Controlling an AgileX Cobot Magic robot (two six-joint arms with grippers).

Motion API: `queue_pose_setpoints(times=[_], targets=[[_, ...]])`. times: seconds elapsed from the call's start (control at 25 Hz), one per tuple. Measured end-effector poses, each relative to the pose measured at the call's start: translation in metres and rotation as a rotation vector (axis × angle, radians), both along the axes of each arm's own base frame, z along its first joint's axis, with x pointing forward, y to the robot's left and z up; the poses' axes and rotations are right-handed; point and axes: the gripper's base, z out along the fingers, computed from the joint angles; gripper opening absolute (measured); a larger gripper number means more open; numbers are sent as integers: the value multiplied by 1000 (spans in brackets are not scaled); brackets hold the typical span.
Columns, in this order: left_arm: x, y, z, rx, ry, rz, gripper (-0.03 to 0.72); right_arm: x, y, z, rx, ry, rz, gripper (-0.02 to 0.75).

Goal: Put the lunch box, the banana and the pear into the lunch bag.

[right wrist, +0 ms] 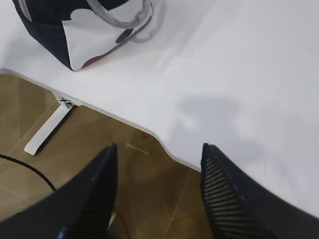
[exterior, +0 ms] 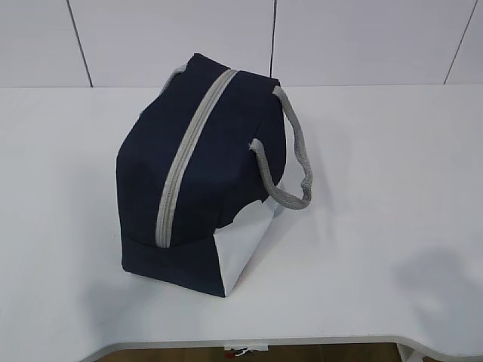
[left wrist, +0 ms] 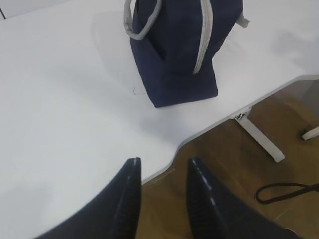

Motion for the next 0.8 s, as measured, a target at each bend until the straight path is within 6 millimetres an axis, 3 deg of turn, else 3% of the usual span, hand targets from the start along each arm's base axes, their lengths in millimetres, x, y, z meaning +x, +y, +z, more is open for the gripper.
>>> queue_pose_setpoints(times=[0.4,0.8], targets=[[10,-3,-41,-17,-32,22,235,-8,-6,-58,-14,-37,-22,435],[17,-3,-58,-7,-38,38,235,-1,-5,-64,1,-62,-49,435]])
